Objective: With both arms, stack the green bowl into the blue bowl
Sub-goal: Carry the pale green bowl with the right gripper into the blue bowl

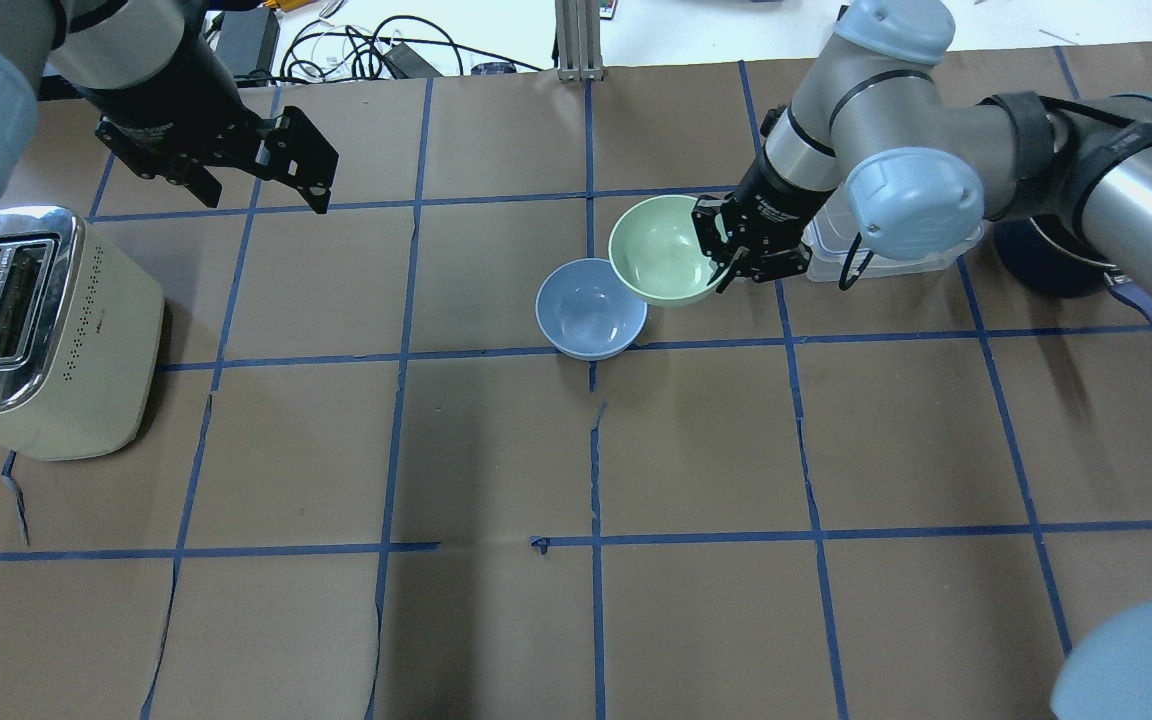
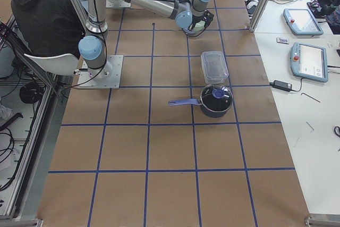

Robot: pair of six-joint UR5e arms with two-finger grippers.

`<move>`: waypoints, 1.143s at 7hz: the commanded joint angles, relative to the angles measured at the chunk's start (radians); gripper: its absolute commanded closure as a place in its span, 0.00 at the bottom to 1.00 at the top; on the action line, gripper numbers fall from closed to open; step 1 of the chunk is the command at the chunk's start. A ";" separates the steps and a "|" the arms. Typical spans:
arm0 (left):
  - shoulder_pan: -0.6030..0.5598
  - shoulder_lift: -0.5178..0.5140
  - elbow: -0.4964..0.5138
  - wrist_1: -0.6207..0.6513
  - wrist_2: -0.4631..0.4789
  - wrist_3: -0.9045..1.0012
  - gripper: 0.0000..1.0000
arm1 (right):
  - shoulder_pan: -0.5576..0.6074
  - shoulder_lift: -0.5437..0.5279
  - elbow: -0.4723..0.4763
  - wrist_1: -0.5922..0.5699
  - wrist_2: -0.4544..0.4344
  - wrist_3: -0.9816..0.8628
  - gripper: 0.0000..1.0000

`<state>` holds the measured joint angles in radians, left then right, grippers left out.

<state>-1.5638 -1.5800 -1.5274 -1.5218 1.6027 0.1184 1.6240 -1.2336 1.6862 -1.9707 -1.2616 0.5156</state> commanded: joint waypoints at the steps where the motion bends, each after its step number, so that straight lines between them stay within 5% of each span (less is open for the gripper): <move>1: 0.010 0.002 -0.005 -0.021 -0.010 -0.113 0.00 | 0.066 0.060 -0.003 -0.077 0.053 0.072 1.00; 7: -0.001 0.005 -0.013 -0.020 -0.014 -0.235 0.00 | 0.091 0.108 0.009 -0.146 0.093 0.073 1.00; 8: 0.001 0.005 -0.011 -0.017 -0.003 -0.229 0.00 | 0.092 0.106 0.036 -0.148 0.093 0.073 0.92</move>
<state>-1.5640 -1.5754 -1.5393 -1.5414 1.5923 -0.1151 1.7120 -1.1277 1.7001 -2.1171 -1.1699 0.5888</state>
